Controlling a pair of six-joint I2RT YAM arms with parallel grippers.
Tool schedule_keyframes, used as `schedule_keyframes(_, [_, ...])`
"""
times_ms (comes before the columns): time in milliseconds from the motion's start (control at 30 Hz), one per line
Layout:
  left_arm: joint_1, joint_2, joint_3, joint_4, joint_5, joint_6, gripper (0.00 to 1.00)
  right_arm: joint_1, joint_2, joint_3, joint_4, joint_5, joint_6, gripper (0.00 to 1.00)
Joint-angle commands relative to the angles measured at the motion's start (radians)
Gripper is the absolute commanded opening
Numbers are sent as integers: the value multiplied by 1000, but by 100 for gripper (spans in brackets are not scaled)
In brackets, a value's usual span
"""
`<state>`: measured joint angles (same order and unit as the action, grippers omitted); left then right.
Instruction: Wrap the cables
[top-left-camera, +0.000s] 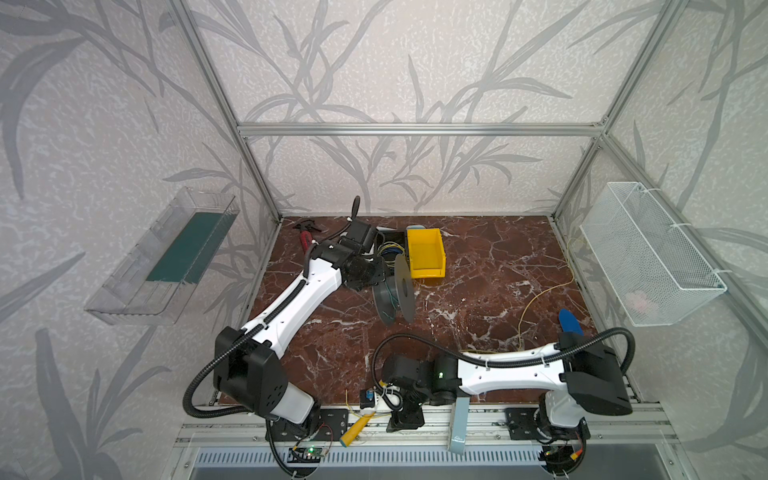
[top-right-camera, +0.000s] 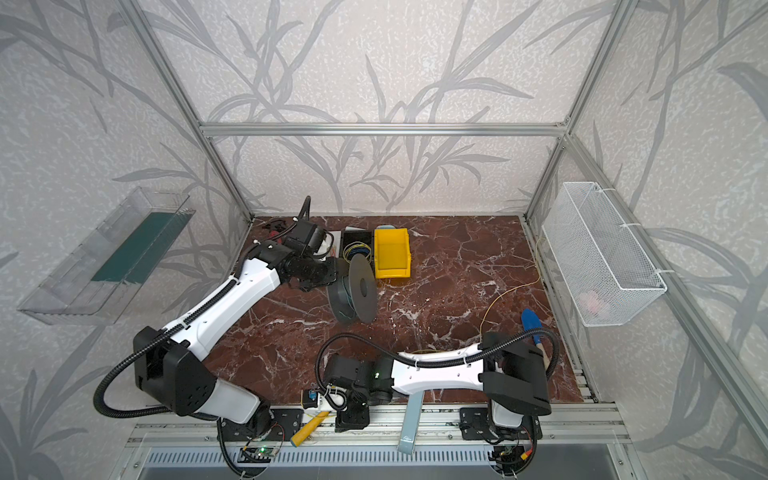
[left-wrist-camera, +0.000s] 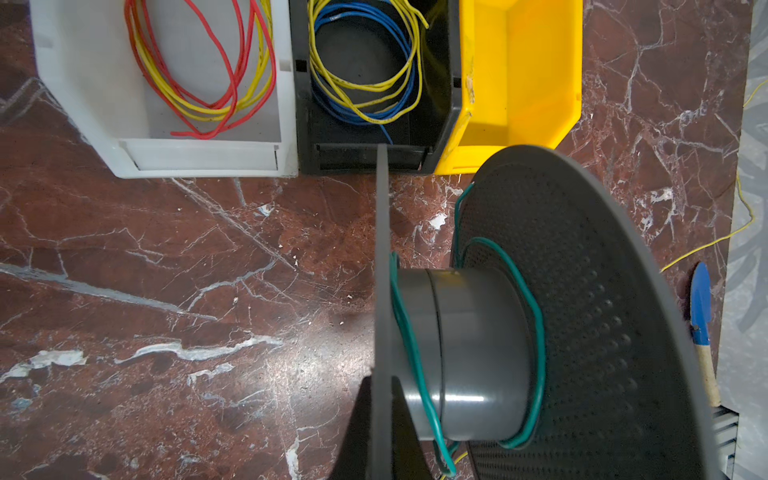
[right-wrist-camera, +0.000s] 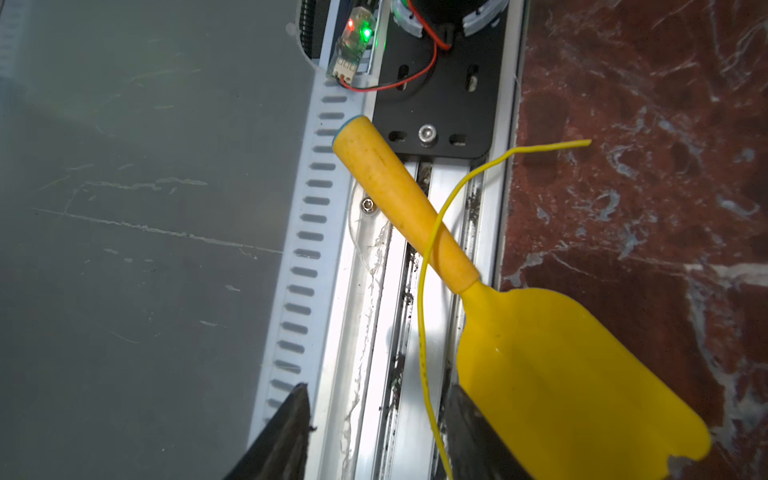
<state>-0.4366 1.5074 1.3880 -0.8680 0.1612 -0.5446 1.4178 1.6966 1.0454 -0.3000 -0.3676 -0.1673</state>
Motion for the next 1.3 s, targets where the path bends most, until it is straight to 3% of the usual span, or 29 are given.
schedule_keyframes(0, [-10,-41,-1,8,-7,-23,0,13,50,37,49,14,-36,51])
schedule_keyframes(267, [-12,-31,0,20,2,-28,0,14,114,46,68,42,-56,44])
schedule_keyframes(367, [-13,-32,0,18,1,-27,0,14,117,40,77,53,-52,35])
schedule_keyframes(500, [-11,-40,-6,14,-9,-31,0,15,113,35,82,65,-46,11])
schedule_keyframes(600, [-14,-51,-6,8,-23,-38,0,14,86,32,75,87,-38,0])
schedule_keyframes(900, [-18,-62,-3,-32,-80,-72,0,-15,-193,-48,59,220,30,0])
schedule_keyframes(1067, [-22,-63,44,-117,-155,-83,0,-137,-358,-63,4,187,101,0])
schedule_keyframes(1267, [-38,-87,62,-174,-236,-152,0,-252,-432,-69,-7,190,170,0])
